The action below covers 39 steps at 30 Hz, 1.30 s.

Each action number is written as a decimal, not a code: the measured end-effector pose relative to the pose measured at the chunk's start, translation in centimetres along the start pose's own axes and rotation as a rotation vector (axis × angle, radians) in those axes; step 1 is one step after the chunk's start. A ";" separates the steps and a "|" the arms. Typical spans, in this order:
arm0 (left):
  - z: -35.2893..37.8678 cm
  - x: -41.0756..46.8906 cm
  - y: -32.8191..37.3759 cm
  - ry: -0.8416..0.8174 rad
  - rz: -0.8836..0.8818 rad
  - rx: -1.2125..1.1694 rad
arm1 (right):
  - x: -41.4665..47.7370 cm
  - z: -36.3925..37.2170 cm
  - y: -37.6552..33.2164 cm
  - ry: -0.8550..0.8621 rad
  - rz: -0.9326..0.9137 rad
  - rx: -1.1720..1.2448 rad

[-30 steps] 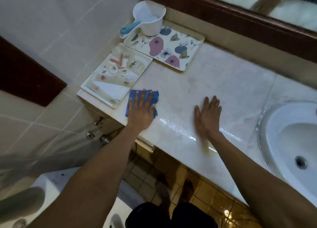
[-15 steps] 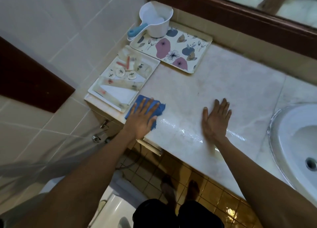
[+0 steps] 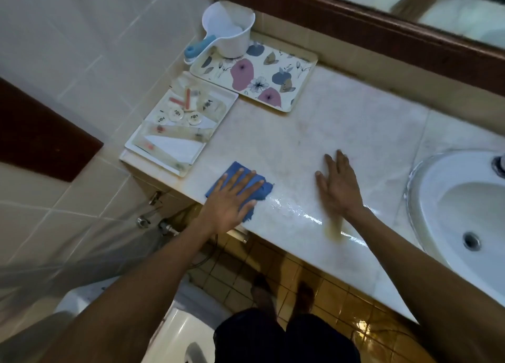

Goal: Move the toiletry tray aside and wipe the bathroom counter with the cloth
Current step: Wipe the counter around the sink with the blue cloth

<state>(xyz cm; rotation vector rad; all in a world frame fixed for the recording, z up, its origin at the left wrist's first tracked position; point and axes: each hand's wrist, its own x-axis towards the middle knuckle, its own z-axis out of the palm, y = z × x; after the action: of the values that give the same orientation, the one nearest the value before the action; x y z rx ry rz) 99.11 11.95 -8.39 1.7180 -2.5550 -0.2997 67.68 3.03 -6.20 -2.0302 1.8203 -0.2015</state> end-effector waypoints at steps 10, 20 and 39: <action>0.4 9.0 13.7 0.056 -0.476 -0.197 | -5.9 -5.5 7.7 0.074 -0.123 0.017; 1.9 1.5 13.8 0.046 -0.265 -0.203 | -11.7 -8.5 19.8 0.187 0.089 -0.057; 3.2 3.3 24.8 -0.025 -0.298 -0.094 | -20.9 -8.6 26.1 -0.005 0.129 0.135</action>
<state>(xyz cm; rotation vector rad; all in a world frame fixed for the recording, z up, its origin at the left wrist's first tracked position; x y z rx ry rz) 74.75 18.42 -7.13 2.0679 -2.2537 -0.4484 37.65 19.99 -5.19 -1.8140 1.8734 -0.2742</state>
